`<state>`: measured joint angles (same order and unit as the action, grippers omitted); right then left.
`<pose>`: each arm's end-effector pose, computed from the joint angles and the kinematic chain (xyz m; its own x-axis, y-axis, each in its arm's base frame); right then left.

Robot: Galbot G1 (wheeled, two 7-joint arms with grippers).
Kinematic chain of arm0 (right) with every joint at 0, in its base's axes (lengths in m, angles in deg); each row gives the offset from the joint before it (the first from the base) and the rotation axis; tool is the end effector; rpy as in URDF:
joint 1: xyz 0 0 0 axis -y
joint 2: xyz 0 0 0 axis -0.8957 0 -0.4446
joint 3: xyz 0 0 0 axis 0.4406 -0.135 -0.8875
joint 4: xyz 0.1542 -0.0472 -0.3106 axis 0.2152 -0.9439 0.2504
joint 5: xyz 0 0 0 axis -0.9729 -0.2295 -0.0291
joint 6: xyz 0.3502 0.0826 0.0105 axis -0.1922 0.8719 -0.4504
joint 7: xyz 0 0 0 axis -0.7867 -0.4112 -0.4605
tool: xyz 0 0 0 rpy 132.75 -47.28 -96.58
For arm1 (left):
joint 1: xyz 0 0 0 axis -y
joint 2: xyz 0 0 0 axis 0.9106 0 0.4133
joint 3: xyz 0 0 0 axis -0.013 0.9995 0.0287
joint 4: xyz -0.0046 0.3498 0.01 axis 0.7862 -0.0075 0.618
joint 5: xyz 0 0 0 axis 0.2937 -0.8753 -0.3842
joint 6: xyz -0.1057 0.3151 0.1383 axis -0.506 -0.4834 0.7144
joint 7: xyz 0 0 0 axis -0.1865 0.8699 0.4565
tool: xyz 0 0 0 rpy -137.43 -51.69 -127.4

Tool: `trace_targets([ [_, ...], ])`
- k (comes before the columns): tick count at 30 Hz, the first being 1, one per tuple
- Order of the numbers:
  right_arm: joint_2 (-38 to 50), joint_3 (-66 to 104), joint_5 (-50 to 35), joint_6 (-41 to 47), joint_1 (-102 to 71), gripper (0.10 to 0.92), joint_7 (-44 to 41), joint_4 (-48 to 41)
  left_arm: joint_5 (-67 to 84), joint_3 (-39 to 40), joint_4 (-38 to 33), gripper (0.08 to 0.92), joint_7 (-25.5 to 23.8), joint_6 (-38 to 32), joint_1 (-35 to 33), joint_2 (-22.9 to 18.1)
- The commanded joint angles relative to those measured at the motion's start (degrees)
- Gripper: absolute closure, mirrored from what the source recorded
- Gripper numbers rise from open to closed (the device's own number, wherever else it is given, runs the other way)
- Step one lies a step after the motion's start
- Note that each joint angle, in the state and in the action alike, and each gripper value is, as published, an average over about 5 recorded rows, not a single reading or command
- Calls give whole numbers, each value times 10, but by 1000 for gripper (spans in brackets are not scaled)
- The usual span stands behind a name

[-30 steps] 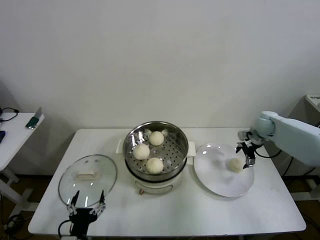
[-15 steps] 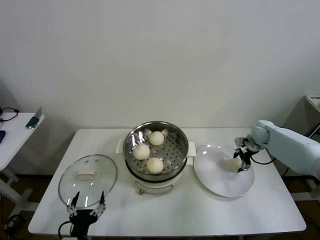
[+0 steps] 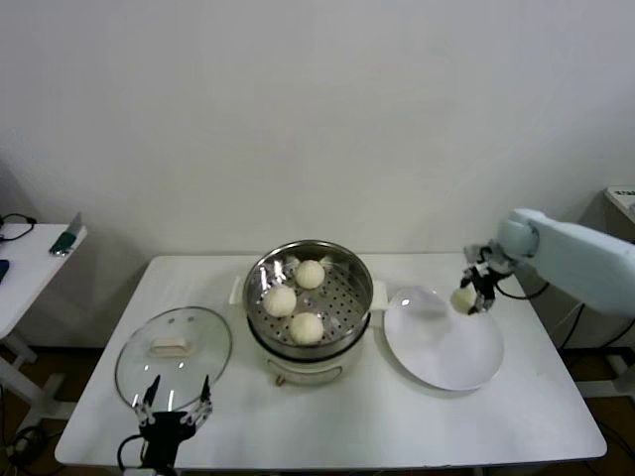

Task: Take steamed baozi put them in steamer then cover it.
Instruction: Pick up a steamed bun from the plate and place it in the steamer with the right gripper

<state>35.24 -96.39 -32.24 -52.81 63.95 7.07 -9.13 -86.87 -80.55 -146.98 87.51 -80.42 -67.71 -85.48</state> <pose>0.5843 -0.1589 -0.1224 -0.1946 -0.0756 0.9780 -0.9787 -0.0512 -0.1987 0.1119 0.0421 -0.3354 -0.9610 -0.1180 0.2503 -0.0815 0.9851 0.1514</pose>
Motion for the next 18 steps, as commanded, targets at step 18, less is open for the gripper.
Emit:
trace_targets([
  [18,-204,-108,-306,154,186,347,138,256,10,-10,-3,177,0,5,14,7],
])
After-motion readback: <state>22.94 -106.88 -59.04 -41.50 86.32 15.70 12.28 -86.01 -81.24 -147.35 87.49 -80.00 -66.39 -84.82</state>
